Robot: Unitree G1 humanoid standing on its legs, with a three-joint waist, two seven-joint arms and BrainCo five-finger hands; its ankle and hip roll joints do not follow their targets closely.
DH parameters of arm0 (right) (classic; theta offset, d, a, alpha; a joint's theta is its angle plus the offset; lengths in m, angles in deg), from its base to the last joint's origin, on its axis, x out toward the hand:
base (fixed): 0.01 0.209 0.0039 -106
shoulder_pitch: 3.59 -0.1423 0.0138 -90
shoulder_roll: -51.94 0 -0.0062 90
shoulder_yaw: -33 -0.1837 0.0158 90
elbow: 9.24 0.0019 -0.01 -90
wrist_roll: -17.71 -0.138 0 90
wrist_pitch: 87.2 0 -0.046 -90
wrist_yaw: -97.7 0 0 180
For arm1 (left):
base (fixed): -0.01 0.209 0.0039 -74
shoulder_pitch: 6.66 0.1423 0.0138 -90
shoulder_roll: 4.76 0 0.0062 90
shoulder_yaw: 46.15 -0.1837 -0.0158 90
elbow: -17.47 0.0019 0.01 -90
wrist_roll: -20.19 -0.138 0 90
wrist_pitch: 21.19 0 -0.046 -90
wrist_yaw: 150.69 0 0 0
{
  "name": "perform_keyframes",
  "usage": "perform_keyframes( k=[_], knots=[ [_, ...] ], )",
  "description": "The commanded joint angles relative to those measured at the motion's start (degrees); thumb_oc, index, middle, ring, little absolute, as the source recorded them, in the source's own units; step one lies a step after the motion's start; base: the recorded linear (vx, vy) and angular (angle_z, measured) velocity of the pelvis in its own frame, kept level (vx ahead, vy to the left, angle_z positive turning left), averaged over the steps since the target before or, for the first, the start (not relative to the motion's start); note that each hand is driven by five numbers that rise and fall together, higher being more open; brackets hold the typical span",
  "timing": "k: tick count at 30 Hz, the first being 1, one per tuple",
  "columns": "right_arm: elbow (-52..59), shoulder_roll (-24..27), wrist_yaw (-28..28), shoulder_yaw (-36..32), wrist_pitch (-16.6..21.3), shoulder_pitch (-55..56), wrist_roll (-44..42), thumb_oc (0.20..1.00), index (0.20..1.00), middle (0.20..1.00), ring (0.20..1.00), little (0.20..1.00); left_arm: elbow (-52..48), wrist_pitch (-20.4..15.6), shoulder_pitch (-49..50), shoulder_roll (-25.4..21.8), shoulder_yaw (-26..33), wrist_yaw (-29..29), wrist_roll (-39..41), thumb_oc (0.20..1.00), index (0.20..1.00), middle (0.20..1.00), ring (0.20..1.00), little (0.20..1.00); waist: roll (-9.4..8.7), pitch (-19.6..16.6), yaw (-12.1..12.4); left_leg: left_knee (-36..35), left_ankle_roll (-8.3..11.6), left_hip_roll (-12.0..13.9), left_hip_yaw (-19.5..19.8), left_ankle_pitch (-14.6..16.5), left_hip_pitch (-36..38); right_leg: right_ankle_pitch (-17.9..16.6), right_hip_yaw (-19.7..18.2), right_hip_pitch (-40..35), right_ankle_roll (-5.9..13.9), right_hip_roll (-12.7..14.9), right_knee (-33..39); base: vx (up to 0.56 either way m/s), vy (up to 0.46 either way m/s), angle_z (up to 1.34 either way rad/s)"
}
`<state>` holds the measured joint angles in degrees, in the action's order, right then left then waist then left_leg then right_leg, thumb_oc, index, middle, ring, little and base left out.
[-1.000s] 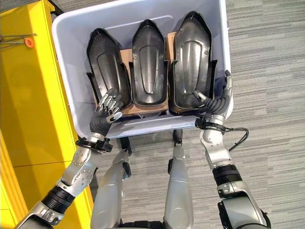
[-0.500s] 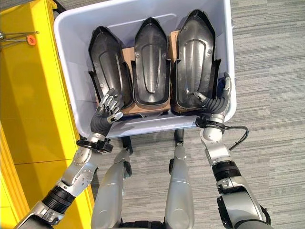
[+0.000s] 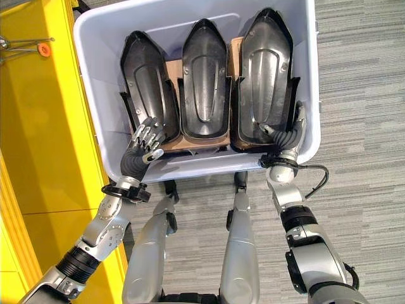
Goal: Move parts from the plastic box to the shelf.
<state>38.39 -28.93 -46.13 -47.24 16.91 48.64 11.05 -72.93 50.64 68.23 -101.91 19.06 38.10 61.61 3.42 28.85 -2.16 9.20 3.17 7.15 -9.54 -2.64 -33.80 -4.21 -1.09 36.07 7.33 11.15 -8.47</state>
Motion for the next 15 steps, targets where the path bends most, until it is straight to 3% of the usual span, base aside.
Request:
perform_keyframes(
  k=[1,6,7,8,15],
  knots=[
    [-2.3,3.7,-0.1,0.5,0.8,-1.6,-3.7,1.0,1.0,1.0,1.0,1.0,-3.2,-2.5,-0.1,0.0,-1.6,-1.3,0.0,1.0,1.0,1.0,1.0,1.0,1.36,-2.8,0.8,4.3,3.56,3.7,5.5,2.2,-0.3,-0.3,-1.5,2.9,1.79,1.2,-6.4,0.0,0.0,0.0],
    [-9.7,4.6,-3.6,4.4,-0.2,-7.7,-6.8,1.0,1.0,1.0,1.0,1.0,-3.3,-2.2,-0.4,-0.3,-2.5,-1.9,0.7,1.0,1.0,1.0,1.0,1.0,1.44,-2.4,1.4,4.1,3.57,3.7,5.3,2.0,-0.1,-0.4,-1.5,2.8,1.71,1.1,-6.5,0.0,0.0,0.0],
    [-10.9,4.7,-4.5,5.0,-0.4,-8.6,-7.4,0.329,0.329,0.329,0.329,0.329,-3.3,-2.1,-0.5,-0.3,-2.6,-2.1,0.7,1.0,1.0,1.0,1.0,1.0,1.42,-2.3,1.5,4.1,3.58,3.7,5.3,1.9,-0.1,-0.4,-1.4,2.8,1.67,1.0,-6.6,0.0,0.0,0.0],
    [-11.7,4.6,-5.6,5.8,-0.5,-9.3,-8.2,0.2,0.2,0.2,0.2,0.2,-3.2,-2.0,-0.5,-0.3,-2.6,-2.2,0.8,1.0,1.0,1.0,1.0,1.0,1.37,-2.2,1.6,4.1,3.58,3.7,5.4,1.9,-0.1,-0.4,-1.4,2.8,1.65,1.0,-6.6,0.0,0.0,0.0],
    [-9.2,4.9,-8.9,7.6,0.6,-8.4,-11.5,0.2,0.2,0.2,0.2,0.2,-3.0,-2.0,0.1,-0.2,-1.9,-2.8,1.0,1.0,1.0,1.0,1.0,1.0,0.33,-2.4,1.2,3.8,3.73,3.8,5.4,1.9,0.7,-0.3,-1.0,1.9,1.53,0.8,-6.6,0.0,0.0,0.0]
  ],
)
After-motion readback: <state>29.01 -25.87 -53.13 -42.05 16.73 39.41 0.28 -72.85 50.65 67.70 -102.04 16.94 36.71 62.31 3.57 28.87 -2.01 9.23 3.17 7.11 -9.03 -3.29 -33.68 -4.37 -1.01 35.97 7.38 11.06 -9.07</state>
